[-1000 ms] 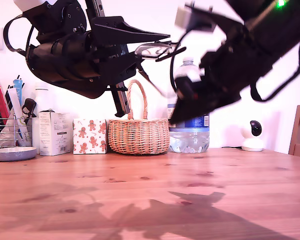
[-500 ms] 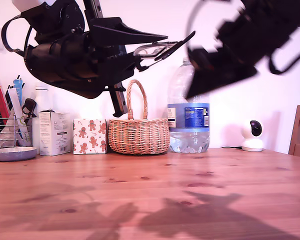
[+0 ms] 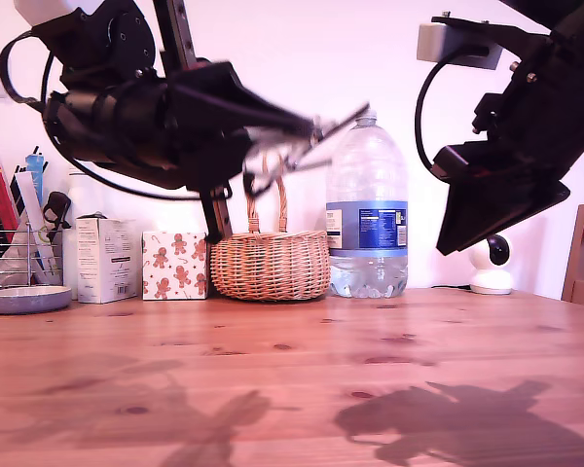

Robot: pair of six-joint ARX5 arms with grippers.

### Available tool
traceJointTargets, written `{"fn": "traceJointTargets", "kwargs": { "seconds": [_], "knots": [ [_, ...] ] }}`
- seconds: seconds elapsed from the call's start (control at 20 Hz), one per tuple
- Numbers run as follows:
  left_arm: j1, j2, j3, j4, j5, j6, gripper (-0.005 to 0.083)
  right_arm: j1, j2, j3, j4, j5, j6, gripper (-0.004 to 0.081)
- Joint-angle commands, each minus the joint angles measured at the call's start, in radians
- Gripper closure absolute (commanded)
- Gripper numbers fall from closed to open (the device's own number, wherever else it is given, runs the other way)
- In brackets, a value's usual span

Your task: Pick up the glasses and close them, then place them back on the table

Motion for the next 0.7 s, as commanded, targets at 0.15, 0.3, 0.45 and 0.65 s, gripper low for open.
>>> {"fn": "traceJointTargets", "kwargs": {
  "seconds": [0.15, 0.3, 0.45, 0.65],
  "knots": [
    [-0.005, -0.009, -0.003, 0.095, -0.104, -0.112, 0.0795, 0.0, -0.047, 0.002, 0.027, -0.005, 0.053, 0.0783],
    [-0.005, -0.009, -0.003, 0.111, -0.105, -0.121, 0.0795, 0.0, -0.134, 0.001, 0.055, 0.001, 0.1, 0.0783],
    [-0.005, -0.009, -0.003, 0.122, -0.105, -0.121, 0.0795, -0.05, -0.233, -0.003, 0.066, 0.003, 0.107, 0.0783],
    [-0.005, -0.009, -0.003, 0.141, -0.104, -0.121, 0.0795, -0.17, -0.363, -0.039, 0.119, -0.064, 0.101, 0.0783]
  ]
}}
